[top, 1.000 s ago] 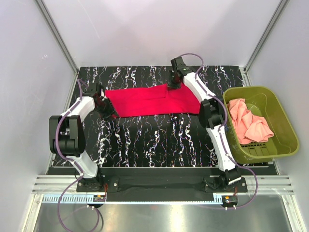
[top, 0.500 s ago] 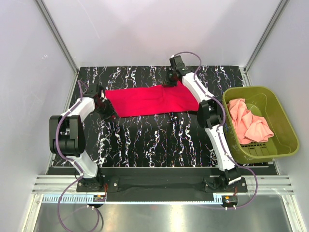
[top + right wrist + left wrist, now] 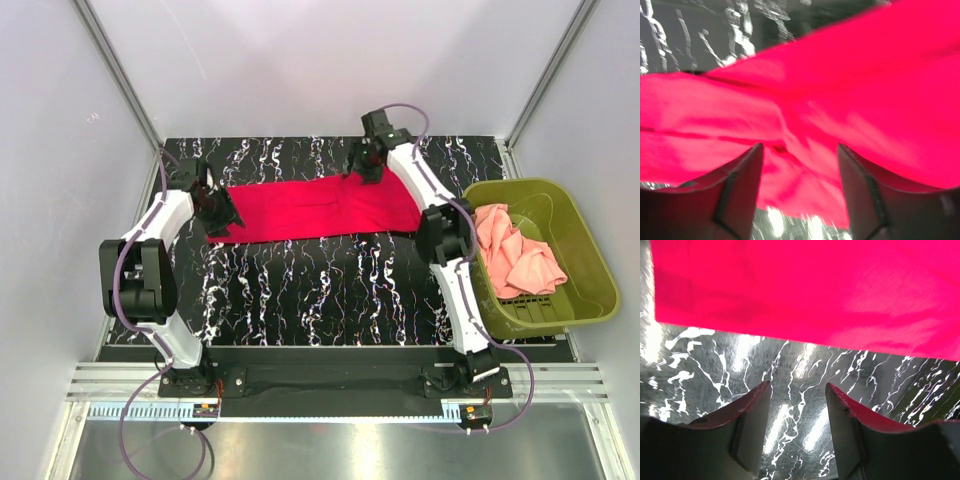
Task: Fold and stack the t-shirts
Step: Fold the tshirt
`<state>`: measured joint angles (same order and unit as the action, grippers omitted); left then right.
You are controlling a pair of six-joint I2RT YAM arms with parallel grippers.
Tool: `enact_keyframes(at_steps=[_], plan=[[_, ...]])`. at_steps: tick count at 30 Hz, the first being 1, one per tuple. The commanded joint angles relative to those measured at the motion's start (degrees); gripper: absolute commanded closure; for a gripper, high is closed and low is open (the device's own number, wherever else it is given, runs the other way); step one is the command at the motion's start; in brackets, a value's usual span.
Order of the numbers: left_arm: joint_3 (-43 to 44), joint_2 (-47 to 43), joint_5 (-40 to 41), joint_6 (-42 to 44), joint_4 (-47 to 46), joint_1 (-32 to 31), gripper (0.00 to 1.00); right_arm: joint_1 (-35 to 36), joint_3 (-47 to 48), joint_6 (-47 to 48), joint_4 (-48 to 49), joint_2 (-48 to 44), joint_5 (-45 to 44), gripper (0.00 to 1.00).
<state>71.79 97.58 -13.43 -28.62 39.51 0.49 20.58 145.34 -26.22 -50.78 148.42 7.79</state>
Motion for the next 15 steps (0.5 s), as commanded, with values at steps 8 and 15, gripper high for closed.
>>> enact_keyframes(at_steps=[8,15], plan=[[14.15,12.36,16.56,8.22,7.33,-1.55,0.47,-1.77,-19.27,4.25,-14.09,-22.53,-4.98,0.17],[11.81,16.59,23.1,5.34,10.77,-1.46,0.52,-1.86,-40.74,1.26,-5.56,-37.39,-1.29,0.15]])
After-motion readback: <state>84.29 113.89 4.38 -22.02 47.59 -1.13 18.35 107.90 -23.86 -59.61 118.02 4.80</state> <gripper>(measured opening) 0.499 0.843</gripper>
